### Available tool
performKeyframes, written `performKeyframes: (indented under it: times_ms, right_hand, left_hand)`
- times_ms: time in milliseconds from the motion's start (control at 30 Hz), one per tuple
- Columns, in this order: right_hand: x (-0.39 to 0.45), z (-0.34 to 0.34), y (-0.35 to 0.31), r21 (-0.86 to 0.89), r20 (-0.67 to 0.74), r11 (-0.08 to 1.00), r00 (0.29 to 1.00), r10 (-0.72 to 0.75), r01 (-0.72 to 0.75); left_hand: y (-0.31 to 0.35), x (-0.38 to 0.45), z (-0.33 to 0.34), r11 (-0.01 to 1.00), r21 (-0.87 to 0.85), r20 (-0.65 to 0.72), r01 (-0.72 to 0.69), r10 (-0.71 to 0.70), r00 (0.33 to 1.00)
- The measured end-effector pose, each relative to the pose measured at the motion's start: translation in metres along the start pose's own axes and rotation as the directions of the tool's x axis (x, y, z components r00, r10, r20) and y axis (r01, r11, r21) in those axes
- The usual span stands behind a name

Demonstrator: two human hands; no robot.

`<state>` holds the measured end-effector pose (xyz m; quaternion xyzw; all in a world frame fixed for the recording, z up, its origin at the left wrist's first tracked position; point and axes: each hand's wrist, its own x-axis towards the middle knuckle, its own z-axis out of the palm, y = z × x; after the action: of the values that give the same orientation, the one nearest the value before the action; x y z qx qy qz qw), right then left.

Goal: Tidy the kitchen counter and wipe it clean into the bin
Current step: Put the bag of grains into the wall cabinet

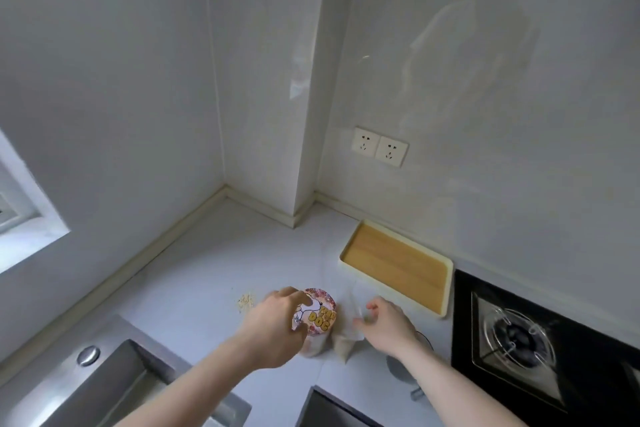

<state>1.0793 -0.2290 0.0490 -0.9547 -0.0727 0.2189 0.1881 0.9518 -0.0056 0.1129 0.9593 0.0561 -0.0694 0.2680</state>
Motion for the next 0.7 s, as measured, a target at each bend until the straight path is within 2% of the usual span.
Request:
performKeyframes:
  times_ms: [133, 333, 567, 700]
  right_hand:
    - [0.003, 0.024, 0.003, -0.041, -0.047, 0.998, 0.998, 0.038, -0.040]
    - [-0.005, 0.011, -0.001, -0.151, -0.221, 0.989, 0.975, -0.021, -0.012]
    - [-0.042, -0.067, -0.022, -0.110, -0.246, 0.955, 0.924, -0.293, 0.274]
    - [-0.071, -0.122, -0.041, -0.172, -0.337, 0.877, 0.810, -0.480, 0.448]
  left_hand:
    - [-0.011, -0.011, 0.011, 0.998, -0.021, 0.004, 0.064, -0.064, 0.998]
    - [-0.010, -0.010, -0.009, 1.000, -0.004, -0.068, 0.030, -0.030, 0.997]
    - [0.032, 0.016, -0.060, 0.980, 0.082, -0.184, -0.179, 0.192, 0.964]
    - [0.072, 0.035, -0.097, 0.912, 0.237, -0.183, -0.335, 0.380, 0.907]
